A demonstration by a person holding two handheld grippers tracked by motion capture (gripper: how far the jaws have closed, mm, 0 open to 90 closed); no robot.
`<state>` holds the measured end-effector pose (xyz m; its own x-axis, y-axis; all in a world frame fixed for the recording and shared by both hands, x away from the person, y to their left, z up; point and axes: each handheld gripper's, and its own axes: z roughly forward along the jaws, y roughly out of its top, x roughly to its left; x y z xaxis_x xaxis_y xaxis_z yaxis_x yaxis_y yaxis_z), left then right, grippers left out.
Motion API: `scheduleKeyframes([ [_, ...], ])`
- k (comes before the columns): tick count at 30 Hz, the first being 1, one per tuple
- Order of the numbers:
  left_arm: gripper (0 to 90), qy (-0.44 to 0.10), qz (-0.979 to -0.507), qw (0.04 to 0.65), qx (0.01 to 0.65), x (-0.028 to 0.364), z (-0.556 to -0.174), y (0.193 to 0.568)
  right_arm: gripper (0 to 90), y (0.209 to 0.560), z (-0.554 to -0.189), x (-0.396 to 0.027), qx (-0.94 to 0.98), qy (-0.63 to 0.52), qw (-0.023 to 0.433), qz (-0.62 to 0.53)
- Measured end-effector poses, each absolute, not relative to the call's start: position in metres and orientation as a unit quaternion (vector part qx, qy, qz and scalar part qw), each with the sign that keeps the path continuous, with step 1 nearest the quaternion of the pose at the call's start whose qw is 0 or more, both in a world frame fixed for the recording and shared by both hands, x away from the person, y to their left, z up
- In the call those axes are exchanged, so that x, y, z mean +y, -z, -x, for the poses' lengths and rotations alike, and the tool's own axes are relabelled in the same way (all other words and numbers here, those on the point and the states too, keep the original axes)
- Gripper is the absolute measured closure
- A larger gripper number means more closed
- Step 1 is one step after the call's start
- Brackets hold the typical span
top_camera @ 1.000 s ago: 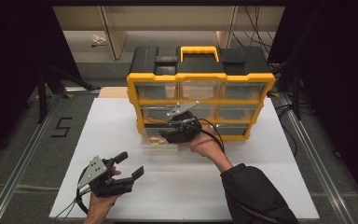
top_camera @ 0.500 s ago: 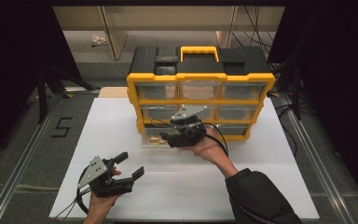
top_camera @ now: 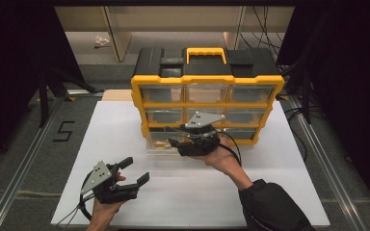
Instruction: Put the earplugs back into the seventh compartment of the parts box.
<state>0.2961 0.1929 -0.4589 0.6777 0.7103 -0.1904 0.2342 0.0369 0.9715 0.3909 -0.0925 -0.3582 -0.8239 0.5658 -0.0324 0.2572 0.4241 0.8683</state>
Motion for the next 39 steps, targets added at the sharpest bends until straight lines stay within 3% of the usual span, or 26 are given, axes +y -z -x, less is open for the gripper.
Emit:
scheduleKeyframes([
  [39, 15.4, -0.182, -0.671, 0.630, 0.346, 0.192, -0.295, 0.459, 32.7, 0.370, -0.359, -0.140, 0.782, -0.533, 0.178, -0.270],
])
